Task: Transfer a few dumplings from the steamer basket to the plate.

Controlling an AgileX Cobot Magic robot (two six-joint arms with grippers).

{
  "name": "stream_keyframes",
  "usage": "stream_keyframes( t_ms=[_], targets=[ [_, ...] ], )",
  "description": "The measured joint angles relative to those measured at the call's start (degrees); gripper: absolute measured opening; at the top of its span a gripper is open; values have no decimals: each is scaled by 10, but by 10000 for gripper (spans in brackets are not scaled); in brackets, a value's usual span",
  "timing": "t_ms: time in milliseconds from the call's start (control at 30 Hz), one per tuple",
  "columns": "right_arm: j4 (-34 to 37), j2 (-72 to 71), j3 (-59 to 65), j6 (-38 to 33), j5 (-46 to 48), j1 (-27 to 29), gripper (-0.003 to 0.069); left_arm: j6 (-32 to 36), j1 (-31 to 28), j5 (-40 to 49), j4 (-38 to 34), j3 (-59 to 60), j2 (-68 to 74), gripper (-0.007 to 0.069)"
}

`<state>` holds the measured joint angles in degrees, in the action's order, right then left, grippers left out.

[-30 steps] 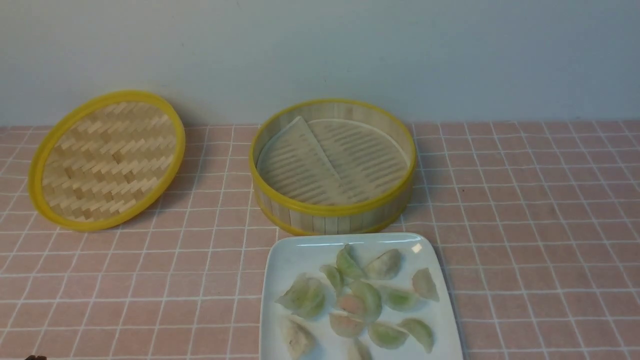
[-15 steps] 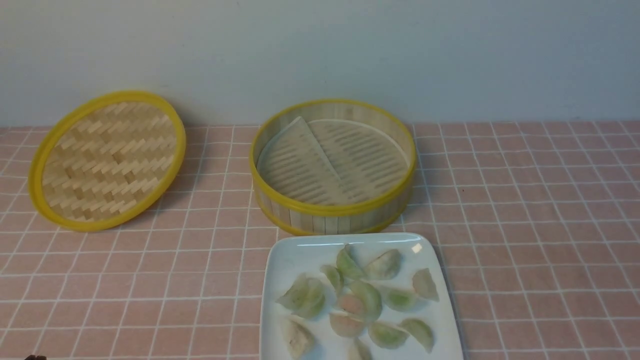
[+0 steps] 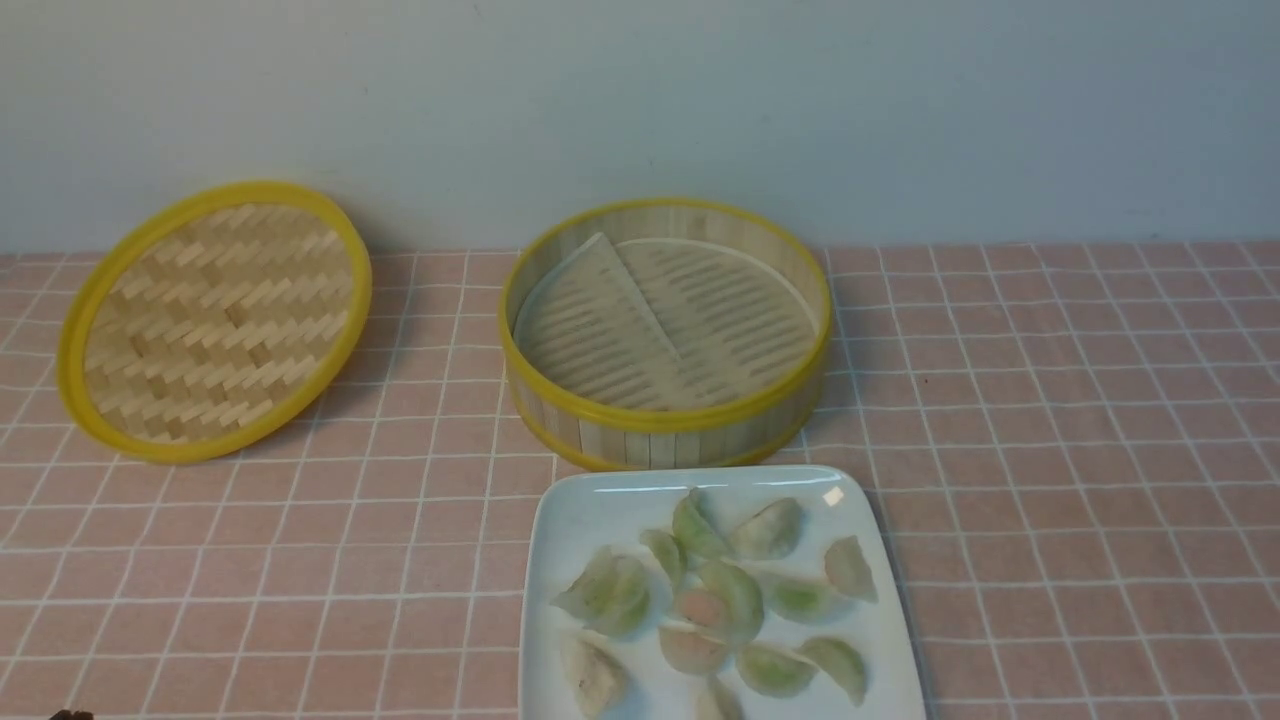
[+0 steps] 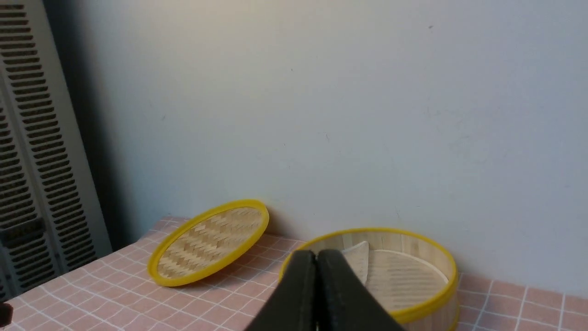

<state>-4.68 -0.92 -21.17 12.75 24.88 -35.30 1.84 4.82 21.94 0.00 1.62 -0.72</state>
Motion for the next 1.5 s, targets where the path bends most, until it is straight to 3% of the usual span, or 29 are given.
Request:
stream_keyframes(
  t_ms=[167, 400, 533, 667, 1500],
  targets=[
    [2, 0, 7, -17, -1, 29, -15, 0, 0, 0, 0, 0, 0, -6],
    [0, 0, 101, -25, -2, 228, -15, 0, 0, 0, 0, 0, 0, -6],
    [0, 0, 192, -32, -3, 304, -15, 0, 0, 0, 0, 0, 0, -6],
    [-1, 1, 221, -34, -11, 343, -15, 0, 0, 0, 0, 0, 0, -6],
    [0, 0, 222, -32, -17, 360, -15, 0, 0, 0, 0, 0, 0, -6]
  ],
)
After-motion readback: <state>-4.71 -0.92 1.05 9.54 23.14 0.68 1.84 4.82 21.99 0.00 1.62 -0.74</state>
